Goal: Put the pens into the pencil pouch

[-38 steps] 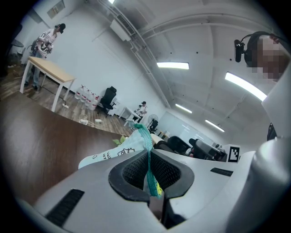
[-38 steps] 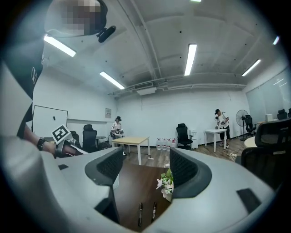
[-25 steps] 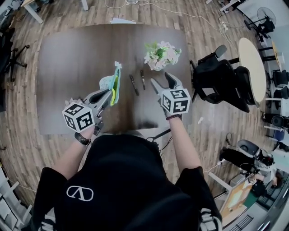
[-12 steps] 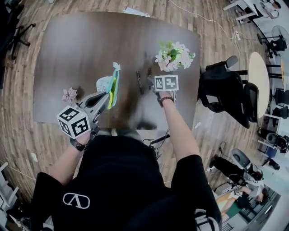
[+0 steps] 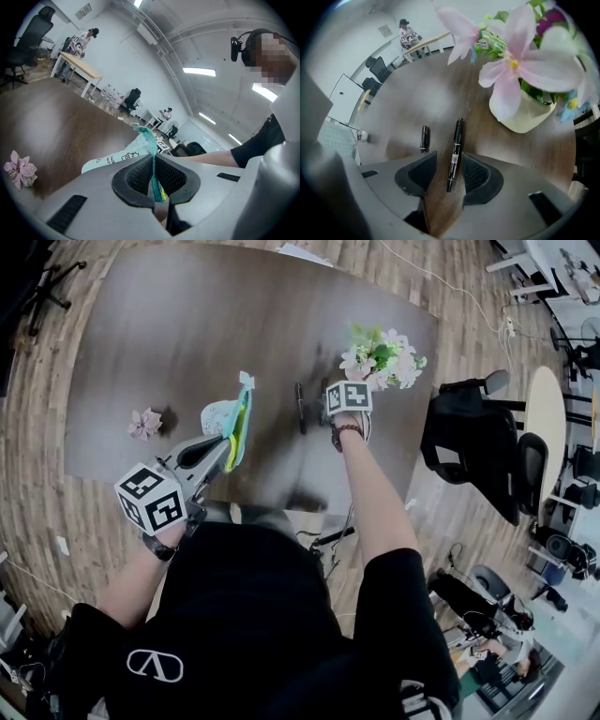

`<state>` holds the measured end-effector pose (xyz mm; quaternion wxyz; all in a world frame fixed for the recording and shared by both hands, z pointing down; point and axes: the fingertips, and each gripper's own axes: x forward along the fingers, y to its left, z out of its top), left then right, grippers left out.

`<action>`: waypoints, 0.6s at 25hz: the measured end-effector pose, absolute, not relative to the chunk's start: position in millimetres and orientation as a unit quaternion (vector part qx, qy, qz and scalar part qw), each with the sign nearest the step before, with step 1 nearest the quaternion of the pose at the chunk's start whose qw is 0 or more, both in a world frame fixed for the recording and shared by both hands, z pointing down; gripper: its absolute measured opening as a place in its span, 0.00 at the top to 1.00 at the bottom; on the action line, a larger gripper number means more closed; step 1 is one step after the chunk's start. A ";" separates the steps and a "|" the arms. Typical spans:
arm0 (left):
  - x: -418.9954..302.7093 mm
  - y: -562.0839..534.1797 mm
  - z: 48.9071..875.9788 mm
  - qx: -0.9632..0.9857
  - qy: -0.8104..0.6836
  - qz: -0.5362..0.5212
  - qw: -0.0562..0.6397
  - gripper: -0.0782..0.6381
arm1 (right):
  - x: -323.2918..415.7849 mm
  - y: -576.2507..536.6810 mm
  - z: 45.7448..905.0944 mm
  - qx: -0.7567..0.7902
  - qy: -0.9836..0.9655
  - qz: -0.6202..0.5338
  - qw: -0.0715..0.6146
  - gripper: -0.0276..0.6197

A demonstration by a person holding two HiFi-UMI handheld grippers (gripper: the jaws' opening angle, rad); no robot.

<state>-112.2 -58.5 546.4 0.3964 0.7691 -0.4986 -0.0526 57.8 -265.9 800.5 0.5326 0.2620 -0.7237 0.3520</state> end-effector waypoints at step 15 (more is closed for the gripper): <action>-110.4 -55.6 550.3 0.769 -0.496 -0.047 0.400 0.87 | 63.8 -258.8 822.0 0.257 -0.702 0.365 0.554 0.89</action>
